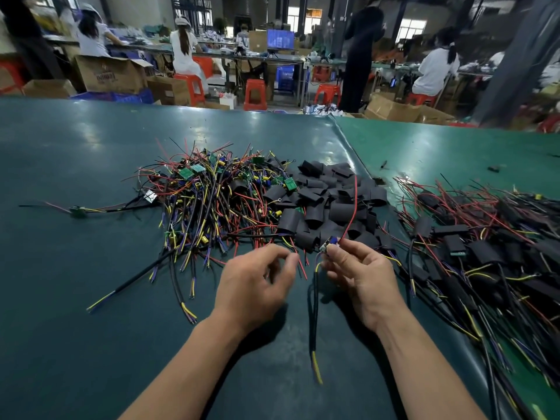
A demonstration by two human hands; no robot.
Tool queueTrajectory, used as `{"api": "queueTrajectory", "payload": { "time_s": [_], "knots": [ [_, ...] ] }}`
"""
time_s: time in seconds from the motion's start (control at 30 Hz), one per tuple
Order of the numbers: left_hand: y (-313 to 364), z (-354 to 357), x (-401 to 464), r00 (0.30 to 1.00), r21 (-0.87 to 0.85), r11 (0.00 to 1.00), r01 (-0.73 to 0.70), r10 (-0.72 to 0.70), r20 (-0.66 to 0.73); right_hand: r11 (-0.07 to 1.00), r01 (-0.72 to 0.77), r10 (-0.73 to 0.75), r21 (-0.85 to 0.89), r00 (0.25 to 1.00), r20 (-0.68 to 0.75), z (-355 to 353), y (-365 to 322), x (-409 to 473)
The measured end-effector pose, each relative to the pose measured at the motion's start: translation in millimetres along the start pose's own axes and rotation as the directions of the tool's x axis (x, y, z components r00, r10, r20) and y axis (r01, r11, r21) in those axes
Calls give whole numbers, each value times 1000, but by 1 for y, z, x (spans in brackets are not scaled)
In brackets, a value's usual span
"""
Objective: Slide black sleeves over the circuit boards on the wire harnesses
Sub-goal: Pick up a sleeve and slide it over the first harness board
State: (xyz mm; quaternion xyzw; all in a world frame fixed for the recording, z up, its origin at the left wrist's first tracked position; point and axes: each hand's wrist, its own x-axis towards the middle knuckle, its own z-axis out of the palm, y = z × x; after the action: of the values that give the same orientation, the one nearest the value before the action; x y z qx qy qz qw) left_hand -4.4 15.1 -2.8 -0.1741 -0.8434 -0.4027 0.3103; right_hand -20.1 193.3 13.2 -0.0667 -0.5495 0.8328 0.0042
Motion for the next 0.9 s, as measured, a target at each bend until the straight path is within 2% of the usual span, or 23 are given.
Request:
{"api": "queueTrajectory", "payload": {
  "time_s": [0.1,0.17,0.23,0.3,0.37,0.43,0.53,0.63,0.7,0.73,0.83,0.9],
  "knots": [
    [10,10,-7,976,-94,990,102,-81,200,998,28,-29,-47,1000,-1,1,2,2],
    [6,15,-8,954,-156,968,198,-154,257,999,41,-41,-10,999,-4,1,4,5],
    [2,14,-4,924,-287,900,327,-241,298,998,48,-49,32,999,21,1,5,6],
    [4,11,-1,886,-333,846,417,-296,356,998,58,-59,10,996,62,3,6,4],
    [7,10,0,882,-358,831,426,-294,368,994,101,-98,-44,993,61,5,9,3],
    [6,9,1,905,-390,831,397,-281,321,989,131,-130,-68,991,19,6,10,4],
    [5,6,1,924,-428,828,362,-258,281,997,56,-51,-55,995,88,7,12,1],
    [10,6,-3,909,-439,815,379,-238,342,998,55,-52,-30,993,109,9,10,-2],
    [11,7,-5,899,-405,823,399,-264,349,993,112,-113,24,993,33,4,5,-1],
    [9,7,-4,911,-343,862,373,-270,311,991,122,-122,61,992,-3,0,1,0],
    [4,9,5,963,-107,971,215,-192,191,986,98,-91,138,994,-55,-11,-8,5],
    [2,10,19,975,56,995,88,-97,198,989,90,-83,122,995,-58,-10,-9,4]
  ]
}}
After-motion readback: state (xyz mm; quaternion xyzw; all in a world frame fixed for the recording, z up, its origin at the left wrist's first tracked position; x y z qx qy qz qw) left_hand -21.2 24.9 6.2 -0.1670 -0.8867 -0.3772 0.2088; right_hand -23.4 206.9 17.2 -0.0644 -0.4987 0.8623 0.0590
